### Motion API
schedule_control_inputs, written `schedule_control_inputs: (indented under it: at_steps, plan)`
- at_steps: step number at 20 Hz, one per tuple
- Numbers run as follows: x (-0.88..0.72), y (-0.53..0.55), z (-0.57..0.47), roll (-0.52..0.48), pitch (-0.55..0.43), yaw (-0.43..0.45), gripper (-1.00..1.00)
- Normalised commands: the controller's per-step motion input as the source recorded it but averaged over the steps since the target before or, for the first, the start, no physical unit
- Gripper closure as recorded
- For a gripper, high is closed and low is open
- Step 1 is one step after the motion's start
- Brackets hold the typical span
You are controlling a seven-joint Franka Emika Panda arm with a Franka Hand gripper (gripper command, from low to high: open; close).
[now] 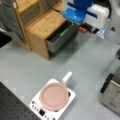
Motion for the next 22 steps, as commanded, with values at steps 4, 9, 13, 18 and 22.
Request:
schedule_control_inputs:
  at_steps: [4,9,13,18,22]
  plan:
    - [-0.03,0.07,-0.01,0.326,0.060,0.132,-1.00]
    - [-0.10,0.19,-0.02,0.352,0.049,0.041,-1.00]
    - [-0.16,0.25,-0.02,0.239,0.026,-0.014,-1.00]
    - [-0.16,0.33,-0.02,0.132,-0.031,-0.014,-1.00]
    - [-0.13,0.48,-0.01,0.085,-0.085,-0.083,-1.00]
